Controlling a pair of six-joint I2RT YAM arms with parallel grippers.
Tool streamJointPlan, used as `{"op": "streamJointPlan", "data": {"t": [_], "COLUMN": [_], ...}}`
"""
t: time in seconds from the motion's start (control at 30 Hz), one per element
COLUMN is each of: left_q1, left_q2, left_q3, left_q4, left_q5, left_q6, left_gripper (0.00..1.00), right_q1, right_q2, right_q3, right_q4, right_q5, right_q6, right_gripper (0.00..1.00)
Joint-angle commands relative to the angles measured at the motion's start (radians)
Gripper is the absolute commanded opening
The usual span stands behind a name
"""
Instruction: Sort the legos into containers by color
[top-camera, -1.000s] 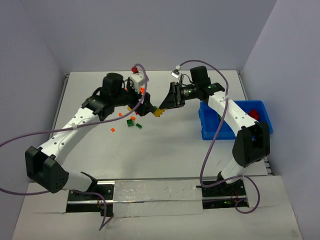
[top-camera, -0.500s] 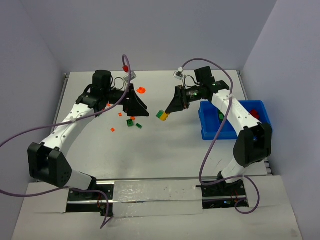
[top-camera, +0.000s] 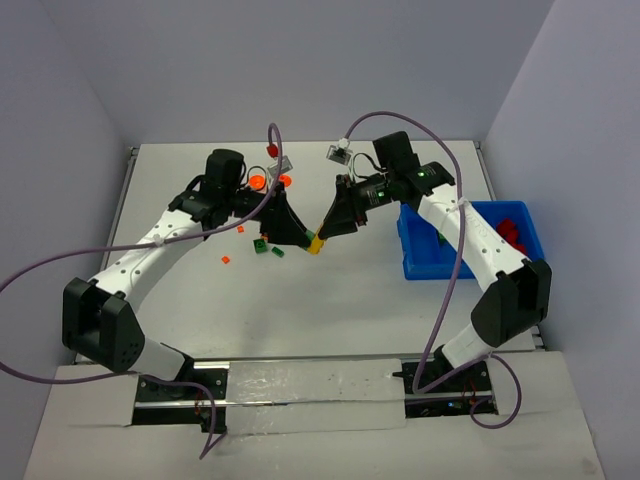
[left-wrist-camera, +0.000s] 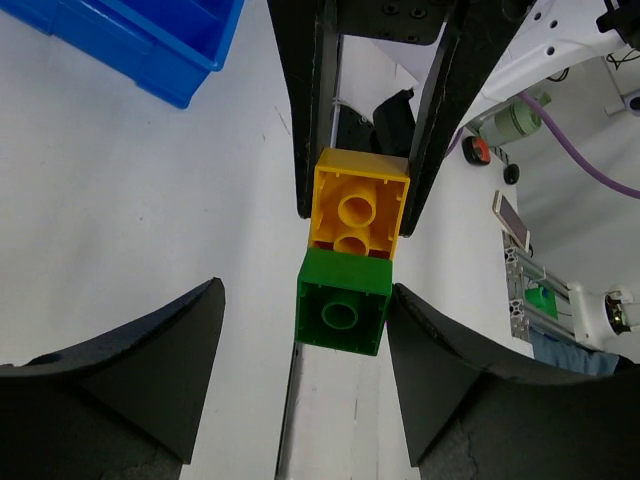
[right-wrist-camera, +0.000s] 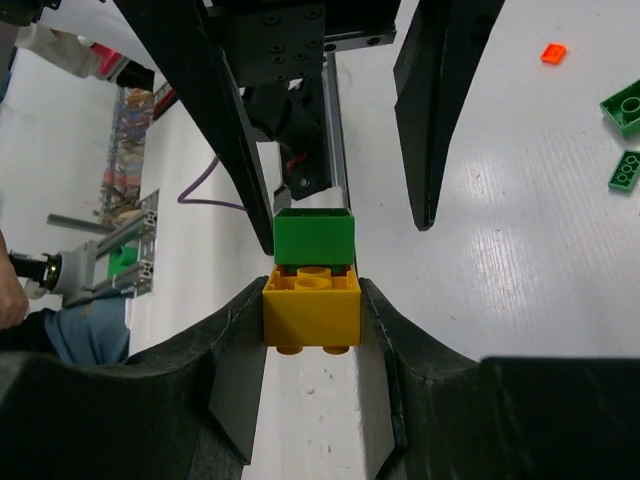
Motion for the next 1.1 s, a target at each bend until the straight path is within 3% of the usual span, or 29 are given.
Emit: {"op": "streamJointPlan", "data": {"t": [0.0, 0.1, 0.2, 0.3, 0.43, 0.6, 0.8, 0.83, 0.93, 1.07], "left_q1": [-0.011, -0.010, -0.010, -0.009, 0.006, 0.075, 0.089, 0.085, 0.066, 0.047], "left_q2": [0.011, 0.003, -0.007, -0.013, -0.020, -0.022, -0.004, 0.000, 0.015, 0.025], "left_q3": [0.028, 0.015, 0.005, 0.004, 0.010, 0.061, 0.136, 0.137, 0.140, 0.136], "left_q4": [0.010, 0.019, 0.033, 0.030, 0.031, 0.027, 0.015, 0.015, 0.034, 0.048], "left_q5": [0.006, 0.020, 0.027, 0.035, 0.040, -0.038, -0.232, -0.264, -0.398, -0.480], "left_q6": [0.012, 0.012, 0.007, 0.012, 0.013, 0.036, 0.092, 0.092, 0.094, 0.100], "left_gripper": [0.67, 0.51, 0.21, 0.04, 0.00, 0.00, 0.00, 0.00, 0.00, 0.00], "right_q1": [0.016, 0.016, 0.016, 0.016, 0.004, -0.108, -0.421, -0.484, -0.675, -0.809], "right_q2": [-0.048, -0.046, -0.041, -0.044, -0.058, -0.086, -0.087, -0.086, -0.069, -0.044], "right_q3": [0.045, 0.043, 0.042, 0.028, -0.001, -0.056, -0.087, -0.092, -0.109, -0.094], "right_q4": [-0.005, -0.008, -0.031, -0.035, -0.087, -0.255, -0.504, -0.513, -0.452, -0.335], "right_q5": [-0.002, 0.007, 0.011, 0.026, 0.066, 0.111, 0.252, 0.257, 0.513, 0.706], "right_q6": [-0.010, -0.015, -0.042, -0.051, -0.114, -0.285, -0.556, -0.576, -0.576, -0.533], "right_gripper": [0.00, 0.00, 0.00, 0.00, 0.00, 0.00, 0.00, 0.00, 0.00, 0.00]}}
